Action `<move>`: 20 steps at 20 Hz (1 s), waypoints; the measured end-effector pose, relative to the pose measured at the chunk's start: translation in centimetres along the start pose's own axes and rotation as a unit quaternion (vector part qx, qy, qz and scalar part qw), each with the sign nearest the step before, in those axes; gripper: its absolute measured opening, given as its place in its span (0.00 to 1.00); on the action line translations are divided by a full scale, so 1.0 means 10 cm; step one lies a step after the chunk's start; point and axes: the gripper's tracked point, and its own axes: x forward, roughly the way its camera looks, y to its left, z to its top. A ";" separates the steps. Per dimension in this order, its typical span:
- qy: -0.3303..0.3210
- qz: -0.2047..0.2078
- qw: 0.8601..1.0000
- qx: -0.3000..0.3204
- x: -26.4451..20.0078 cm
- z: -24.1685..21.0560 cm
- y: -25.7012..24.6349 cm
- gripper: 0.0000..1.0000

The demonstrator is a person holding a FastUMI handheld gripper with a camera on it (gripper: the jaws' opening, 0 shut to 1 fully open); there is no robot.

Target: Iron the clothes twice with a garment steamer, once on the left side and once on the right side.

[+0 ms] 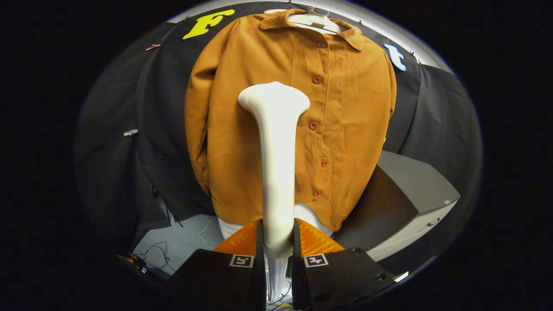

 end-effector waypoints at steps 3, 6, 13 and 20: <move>0.000 0.009 1.000 0.013 -0.15 -0.07 -0.02 0.27; -0.014 0.014 1.000 0.019 -0.37 -0.02 -0.08 0.27; -0.050 0.017 0.998 0.034 -0.81 0.17 -0.40 0.27; -0.108 -0.001 0.992 0.059 -1.30 0.60 -0.89 0.27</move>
